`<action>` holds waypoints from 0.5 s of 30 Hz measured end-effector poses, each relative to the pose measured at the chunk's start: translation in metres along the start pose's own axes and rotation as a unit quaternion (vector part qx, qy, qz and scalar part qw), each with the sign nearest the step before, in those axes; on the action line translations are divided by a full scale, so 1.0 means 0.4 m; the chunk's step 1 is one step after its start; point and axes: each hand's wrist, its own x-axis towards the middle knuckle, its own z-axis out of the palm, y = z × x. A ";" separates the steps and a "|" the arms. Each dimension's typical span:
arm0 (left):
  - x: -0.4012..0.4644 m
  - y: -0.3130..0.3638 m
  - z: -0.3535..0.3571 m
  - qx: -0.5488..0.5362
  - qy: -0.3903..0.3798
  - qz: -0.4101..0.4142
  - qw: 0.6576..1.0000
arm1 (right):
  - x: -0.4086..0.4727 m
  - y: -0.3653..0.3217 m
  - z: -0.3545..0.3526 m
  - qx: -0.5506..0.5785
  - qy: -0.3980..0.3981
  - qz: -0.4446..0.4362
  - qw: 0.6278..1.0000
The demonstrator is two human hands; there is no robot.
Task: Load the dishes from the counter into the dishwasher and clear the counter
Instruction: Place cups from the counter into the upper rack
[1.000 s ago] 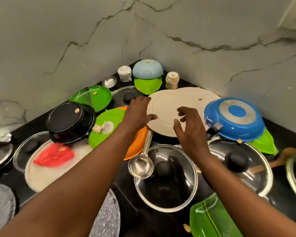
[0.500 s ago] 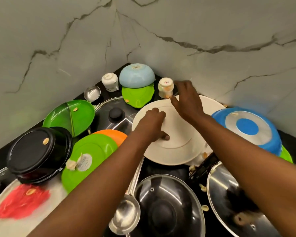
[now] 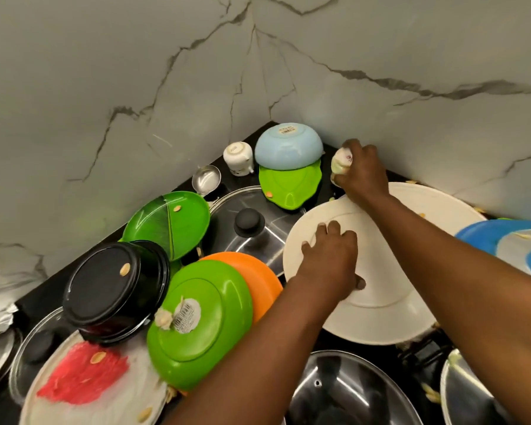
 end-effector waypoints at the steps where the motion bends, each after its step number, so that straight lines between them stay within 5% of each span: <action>1: -0.002 -0.002 0.003 -0.001 0.002 -0.001 1.000 | -0.013 -0.017 -0.018 0.019 0.032 -0.001 0.999; 4: -0.005 -0.006 0.007 0.009 0.006 0.000 1.000 | -0.089 -0.083 -0.087 0.121 0.119 0.001 0.985; 9: -0.038 -0.011 0.006 0.007 0.055 0.024 0.998 | -0.278 -0.097 -0.196 0.253 0.117 0.011 0.960; 15: -0.150 -0.002 0.014 0.027 0.147 0.066 0.987 | -0.474 -0.081 -0.263 0.193 0.072 0.036 0.978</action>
